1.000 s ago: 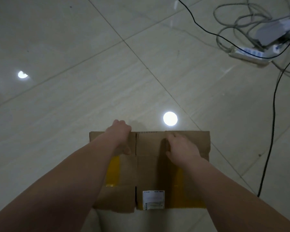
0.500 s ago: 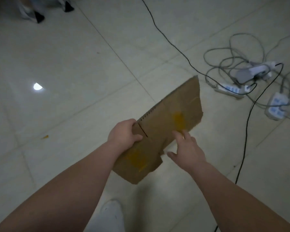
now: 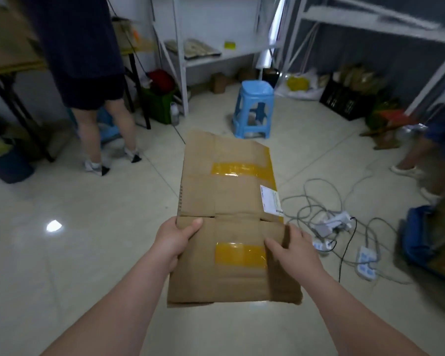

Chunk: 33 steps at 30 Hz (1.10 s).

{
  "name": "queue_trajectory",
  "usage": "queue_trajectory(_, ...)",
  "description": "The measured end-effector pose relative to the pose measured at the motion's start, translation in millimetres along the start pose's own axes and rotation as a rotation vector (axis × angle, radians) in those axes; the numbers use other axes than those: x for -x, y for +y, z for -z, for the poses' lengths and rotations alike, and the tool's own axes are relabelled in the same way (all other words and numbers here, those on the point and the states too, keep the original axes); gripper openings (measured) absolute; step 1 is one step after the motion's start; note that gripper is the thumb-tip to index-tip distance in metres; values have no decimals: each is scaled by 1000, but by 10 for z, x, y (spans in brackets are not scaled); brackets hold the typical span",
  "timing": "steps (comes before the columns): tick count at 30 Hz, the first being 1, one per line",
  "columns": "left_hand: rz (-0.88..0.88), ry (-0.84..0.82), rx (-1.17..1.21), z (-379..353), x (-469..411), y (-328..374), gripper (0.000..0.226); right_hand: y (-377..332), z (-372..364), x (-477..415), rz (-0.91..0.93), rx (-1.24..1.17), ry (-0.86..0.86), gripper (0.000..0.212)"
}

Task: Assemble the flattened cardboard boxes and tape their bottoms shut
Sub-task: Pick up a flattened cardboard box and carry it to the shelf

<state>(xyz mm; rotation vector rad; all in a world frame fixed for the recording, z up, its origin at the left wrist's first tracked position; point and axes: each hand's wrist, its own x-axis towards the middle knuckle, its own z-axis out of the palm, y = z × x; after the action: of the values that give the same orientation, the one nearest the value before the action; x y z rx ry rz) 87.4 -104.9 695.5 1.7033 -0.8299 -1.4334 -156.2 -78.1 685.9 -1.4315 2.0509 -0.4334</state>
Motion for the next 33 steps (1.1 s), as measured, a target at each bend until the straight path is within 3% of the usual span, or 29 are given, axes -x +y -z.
queue_trajectory(5, -69, -5, 50, 64, 146, 902, 32, -582, 589, -5, -78, -348, 48, 83)
queue_trajectory(8, -81, -7, 105, 14, 174, 1307, 42, -782, 880, -15, -146, -515, 64, 83)
queue_trajectory(14, -86, -129, 190, -196, 174, 2036, 55, -968, 1484, -293, -142, -598, 222, 70)
queue_trajectory(18, -160, -276, 130, -458, 180, 2543, 28, -1045, 1836, -765, -134, -665, 183, 74)
queue_trajectory(21, -208, -257, 89, -781, -10, 2887, 15, -1054, 2132, -1250, -120, -632, 153, 79)
queue_trajectory(23, -197, -216, 112, -1051, -174, 3133, 10, -1051, 2384, -1609, -105, -611, 99, 68)
queue_trajectory(27, -241, -247, 180, -1578, -525, 3579, 35, -1069, 2934, -2175, -54, -556, -41, 42)
queue_trajectory(33, -280, -242, 263, -2216, -923, 4082, 28, -1040, 3558, -2843, 42, -423, -191, 33)
